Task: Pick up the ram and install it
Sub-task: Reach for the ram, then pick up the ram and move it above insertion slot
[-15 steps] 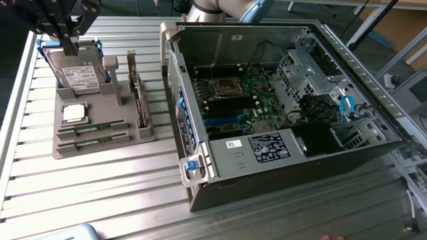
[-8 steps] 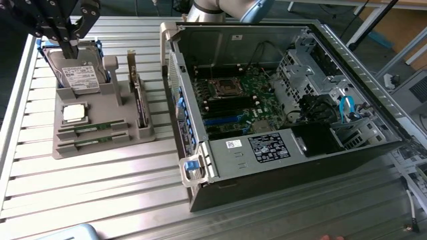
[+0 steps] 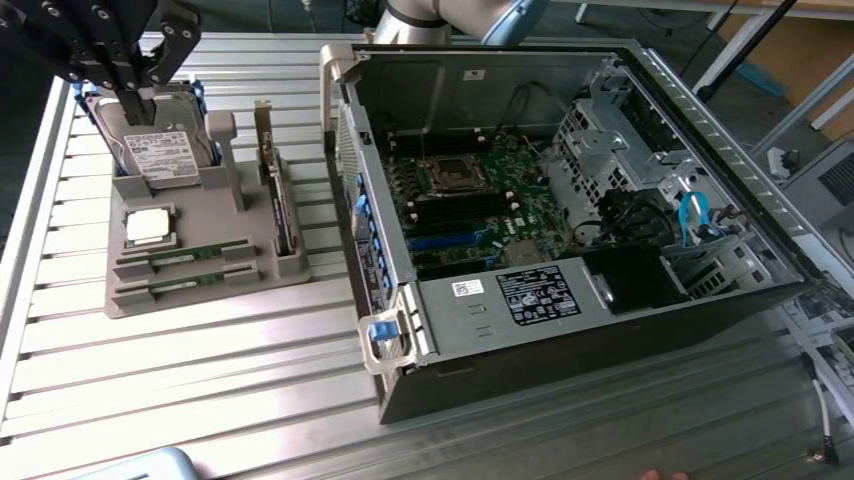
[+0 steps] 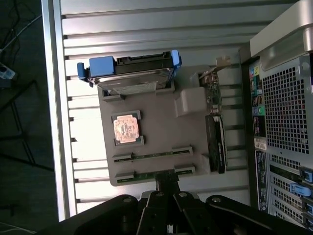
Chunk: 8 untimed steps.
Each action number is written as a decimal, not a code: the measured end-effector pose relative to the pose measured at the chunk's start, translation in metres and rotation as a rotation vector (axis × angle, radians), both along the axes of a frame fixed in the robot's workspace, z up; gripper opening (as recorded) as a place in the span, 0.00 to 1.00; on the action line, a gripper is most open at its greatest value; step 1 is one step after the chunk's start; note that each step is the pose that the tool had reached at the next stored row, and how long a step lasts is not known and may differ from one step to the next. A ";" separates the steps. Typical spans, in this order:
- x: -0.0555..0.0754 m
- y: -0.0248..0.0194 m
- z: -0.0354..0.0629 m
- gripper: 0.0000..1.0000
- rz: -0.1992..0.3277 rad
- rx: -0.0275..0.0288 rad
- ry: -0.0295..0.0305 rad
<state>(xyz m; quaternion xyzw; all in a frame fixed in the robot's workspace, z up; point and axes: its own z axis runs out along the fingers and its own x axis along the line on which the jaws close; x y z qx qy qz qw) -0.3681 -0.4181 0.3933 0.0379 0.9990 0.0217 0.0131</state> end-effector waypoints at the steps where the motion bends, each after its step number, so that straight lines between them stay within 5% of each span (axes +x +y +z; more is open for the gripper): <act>1: 0.000 -0.0008 0.0000 0.11 0.000 0.0000 0.0000; 8: 0.000 -0.0013 0.0000 0.11 0.000 -0.0001 0.0000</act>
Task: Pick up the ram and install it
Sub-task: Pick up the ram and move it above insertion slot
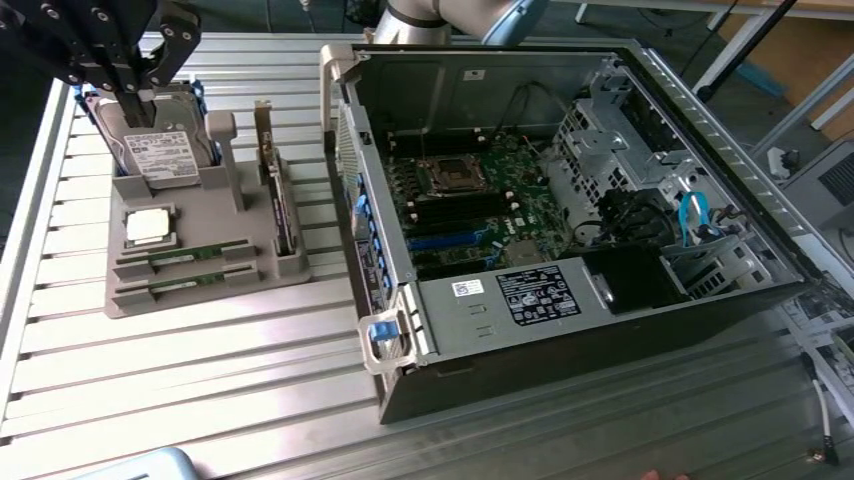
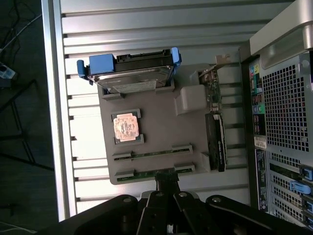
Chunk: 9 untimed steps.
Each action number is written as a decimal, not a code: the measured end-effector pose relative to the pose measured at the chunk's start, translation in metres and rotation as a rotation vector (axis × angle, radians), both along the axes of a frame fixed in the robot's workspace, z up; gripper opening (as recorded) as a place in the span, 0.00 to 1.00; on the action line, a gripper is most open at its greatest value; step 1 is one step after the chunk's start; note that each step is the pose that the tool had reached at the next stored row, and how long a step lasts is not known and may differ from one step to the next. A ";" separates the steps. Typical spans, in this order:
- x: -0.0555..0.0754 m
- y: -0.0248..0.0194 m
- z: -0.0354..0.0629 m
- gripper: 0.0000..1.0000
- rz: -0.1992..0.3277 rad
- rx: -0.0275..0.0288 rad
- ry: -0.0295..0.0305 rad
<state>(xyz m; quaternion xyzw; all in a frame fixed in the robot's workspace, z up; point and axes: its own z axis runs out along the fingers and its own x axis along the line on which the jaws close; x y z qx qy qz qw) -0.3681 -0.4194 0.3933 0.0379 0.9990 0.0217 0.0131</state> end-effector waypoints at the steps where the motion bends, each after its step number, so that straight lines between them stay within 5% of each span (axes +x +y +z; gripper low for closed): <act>1: 0.000 0.0000 0.0000 0.11 0.000 0.0000 0.0000; 9: 0.000 0.0000 0.0000 0.11 0.004 0.0000 0.0001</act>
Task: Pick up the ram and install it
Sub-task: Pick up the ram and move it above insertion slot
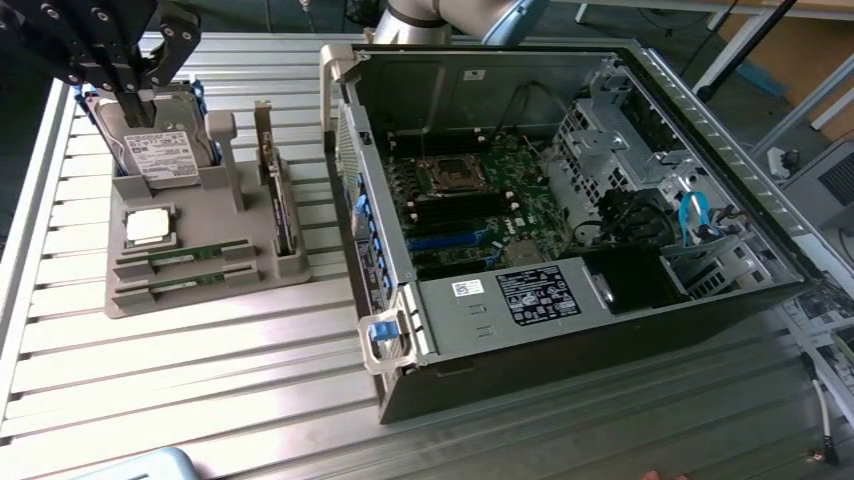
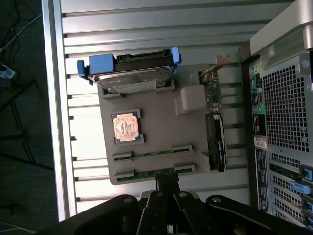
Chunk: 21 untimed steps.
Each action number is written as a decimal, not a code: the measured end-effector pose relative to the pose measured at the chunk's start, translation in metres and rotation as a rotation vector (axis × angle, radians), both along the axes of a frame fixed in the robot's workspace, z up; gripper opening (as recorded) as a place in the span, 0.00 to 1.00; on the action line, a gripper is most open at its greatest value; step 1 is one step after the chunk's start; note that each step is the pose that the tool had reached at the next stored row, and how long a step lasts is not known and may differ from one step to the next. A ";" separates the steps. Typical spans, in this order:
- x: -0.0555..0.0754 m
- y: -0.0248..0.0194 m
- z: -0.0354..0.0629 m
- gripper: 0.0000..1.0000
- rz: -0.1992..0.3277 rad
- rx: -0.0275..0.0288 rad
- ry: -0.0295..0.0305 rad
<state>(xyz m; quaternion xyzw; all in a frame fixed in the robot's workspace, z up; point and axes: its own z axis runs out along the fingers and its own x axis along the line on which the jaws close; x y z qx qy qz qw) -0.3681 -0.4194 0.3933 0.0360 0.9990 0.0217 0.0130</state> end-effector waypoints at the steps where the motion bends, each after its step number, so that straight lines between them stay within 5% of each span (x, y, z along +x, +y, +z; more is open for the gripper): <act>1: 0.000 0.0000 0.0000 0.11 0.002 -0.0001 0.0000; 12: 0.000 0.0000 0.0000 0.11 0.054 0.0019 0.0000; 21: 0.000 0.0000 0.0000 0.11 0.140 0.0091 -0.0002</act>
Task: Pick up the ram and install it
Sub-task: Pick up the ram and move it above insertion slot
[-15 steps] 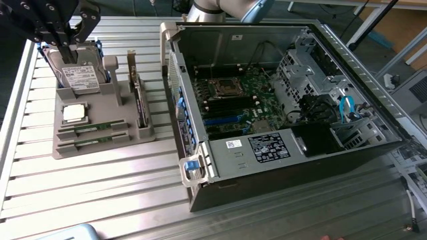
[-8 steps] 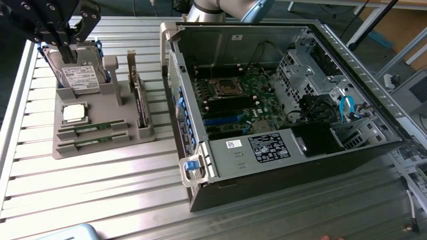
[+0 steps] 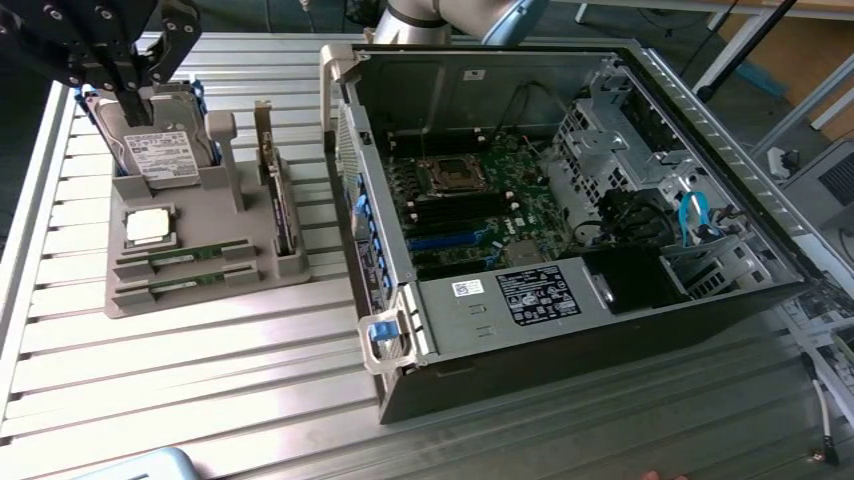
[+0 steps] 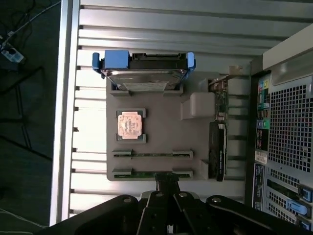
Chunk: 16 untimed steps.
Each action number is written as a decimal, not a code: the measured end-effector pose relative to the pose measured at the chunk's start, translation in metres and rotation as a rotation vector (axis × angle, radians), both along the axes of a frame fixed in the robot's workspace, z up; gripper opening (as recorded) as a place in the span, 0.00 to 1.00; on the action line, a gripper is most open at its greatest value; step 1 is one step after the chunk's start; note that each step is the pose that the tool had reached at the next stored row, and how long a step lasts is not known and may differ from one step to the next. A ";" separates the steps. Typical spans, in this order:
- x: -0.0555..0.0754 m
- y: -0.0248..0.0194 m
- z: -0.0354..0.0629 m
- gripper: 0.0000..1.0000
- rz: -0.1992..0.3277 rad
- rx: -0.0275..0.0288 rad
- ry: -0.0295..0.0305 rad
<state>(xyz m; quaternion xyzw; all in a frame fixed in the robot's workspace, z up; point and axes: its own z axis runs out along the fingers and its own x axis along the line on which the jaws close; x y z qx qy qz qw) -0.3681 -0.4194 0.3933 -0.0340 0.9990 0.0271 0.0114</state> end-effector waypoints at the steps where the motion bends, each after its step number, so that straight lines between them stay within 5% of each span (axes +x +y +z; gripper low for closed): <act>1: 0.000 0.0000 0.0000 0.11 0.014 0.0012 0.0000; 16: 0.000 0.0000 0.0001 0.11 0.220 0.0166 0.0008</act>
